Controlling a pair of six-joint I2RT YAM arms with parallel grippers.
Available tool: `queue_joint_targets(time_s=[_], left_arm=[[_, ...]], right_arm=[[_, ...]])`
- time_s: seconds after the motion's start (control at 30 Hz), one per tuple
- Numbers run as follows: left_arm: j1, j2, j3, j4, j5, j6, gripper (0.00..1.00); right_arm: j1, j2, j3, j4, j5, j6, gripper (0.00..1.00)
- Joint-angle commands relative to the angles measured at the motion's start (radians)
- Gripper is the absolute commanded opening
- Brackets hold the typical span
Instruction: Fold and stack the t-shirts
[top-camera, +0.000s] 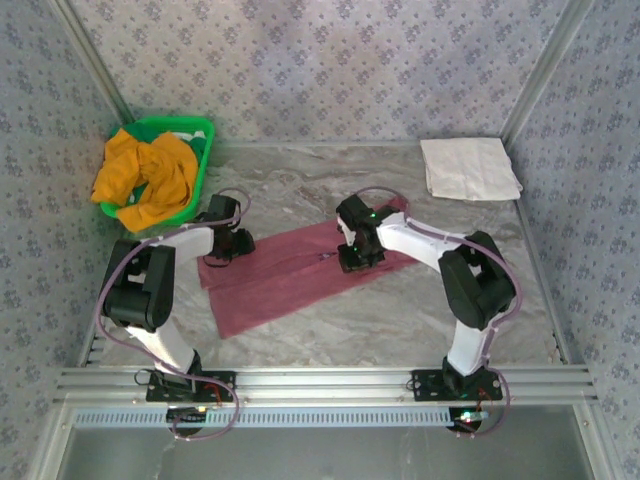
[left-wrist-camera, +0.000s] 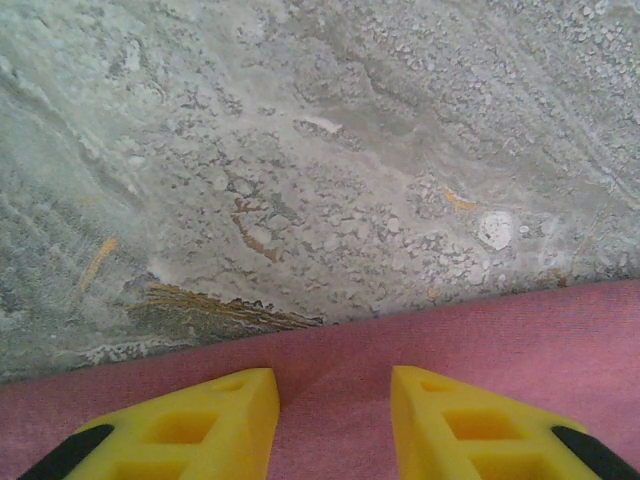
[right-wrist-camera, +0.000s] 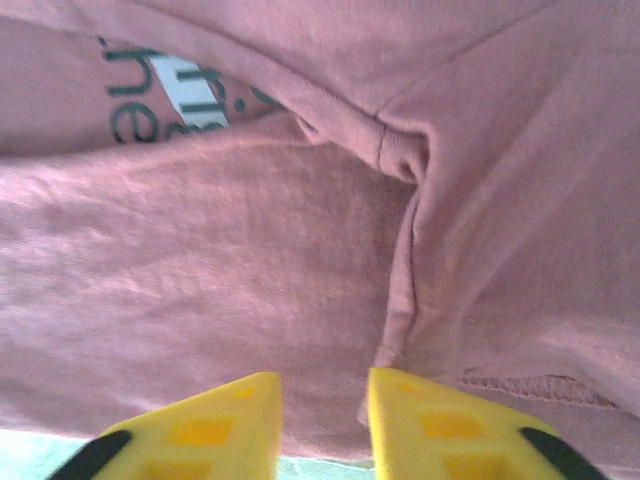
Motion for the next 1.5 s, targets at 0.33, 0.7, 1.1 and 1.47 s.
queue_joint_targets(time_s=[0.33, 0.7, 1.1, 1.47], left_arm=[[0.018, -0.001, -0.016, -0.051, -0.006, 0.003, 0.37], [0.04, -0.023, -0.098, -0.048, 0.042, -0.027, 0.37], [-0.035, -0.222, -0.215, -0.112, 0.088, -0.107, 0.38], [-0.085, -0.299, -0.118, -0.13, 0.066, -0.069, 0.39]], right_arm=[[-0.293, 0.034, 0.137, -0.01, 0.075, 0.117, 0.33], [-0.301, 0.252, 0.255, 0.046, 0.071, 0.138, 0.35], [-0.344, 0.585, 0.673, 0.137, -0.063, 0.199, 0.35], [-0.372, 0.329, 0.625, 0.169, -0.091, 0.173, 0.42]])
